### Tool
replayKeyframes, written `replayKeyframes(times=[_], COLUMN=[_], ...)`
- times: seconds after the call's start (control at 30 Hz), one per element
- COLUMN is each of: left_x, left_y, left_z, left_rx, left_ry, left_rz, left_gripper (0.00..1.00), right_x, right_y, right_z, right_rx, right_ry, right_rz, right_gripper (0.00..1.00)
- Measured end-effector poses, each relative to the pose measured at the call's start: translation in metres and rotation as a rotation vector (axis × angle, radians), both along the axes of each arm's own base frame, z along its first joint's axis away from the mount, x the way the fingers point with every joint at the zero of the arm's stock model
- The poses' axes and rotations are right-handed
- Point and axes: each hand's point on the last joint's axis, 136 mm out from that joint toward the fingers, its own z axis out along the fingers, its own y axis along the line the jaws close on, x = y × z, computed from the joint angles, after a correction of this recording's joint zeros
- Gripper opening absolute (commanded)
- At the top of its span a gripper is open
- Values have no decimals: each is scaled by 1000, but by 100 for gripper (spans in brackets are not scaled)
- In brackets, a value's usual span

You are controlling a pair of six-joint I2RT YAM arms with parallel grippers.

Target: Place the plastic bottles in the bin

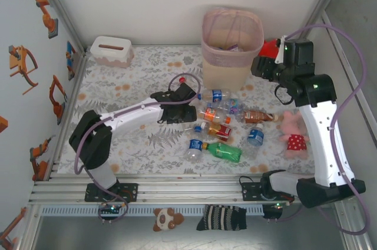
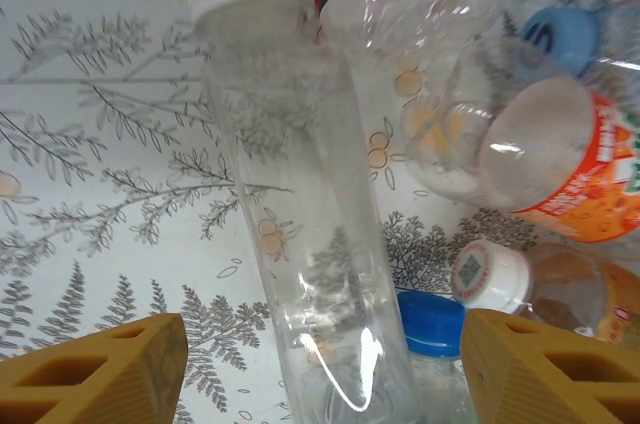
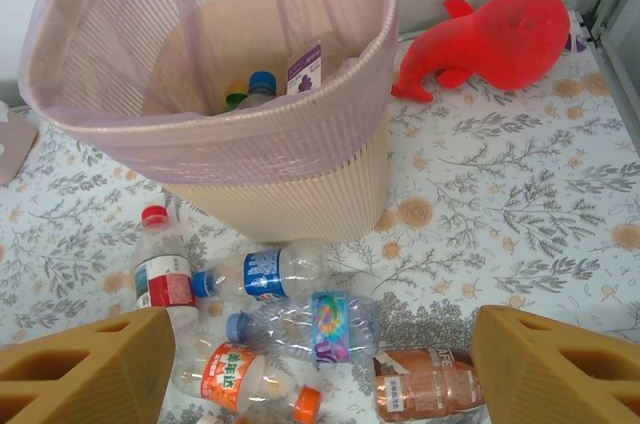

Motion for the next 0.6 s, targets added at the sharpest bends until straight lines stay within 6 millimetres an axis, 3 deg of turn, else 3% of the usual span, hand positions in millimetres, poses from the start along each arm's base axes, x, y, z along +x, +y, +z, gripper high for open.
replayKeyframes(times=[0.37, 0.6], left_x=[-17, -21], left_y=[-7, -6], left_z=[-38, -41], left_rx=[49, 53], left_ry=[108, 120], left_rz=[4, 13], left_gripper=[66, 58], right_x=[-1, -1], right_y=[-1, -1], right_z=[-2, -6], right_rx=[-4, -6], right_ry=[6, 16], right_rz=[-3, -3], right_gripper=[77, 77])
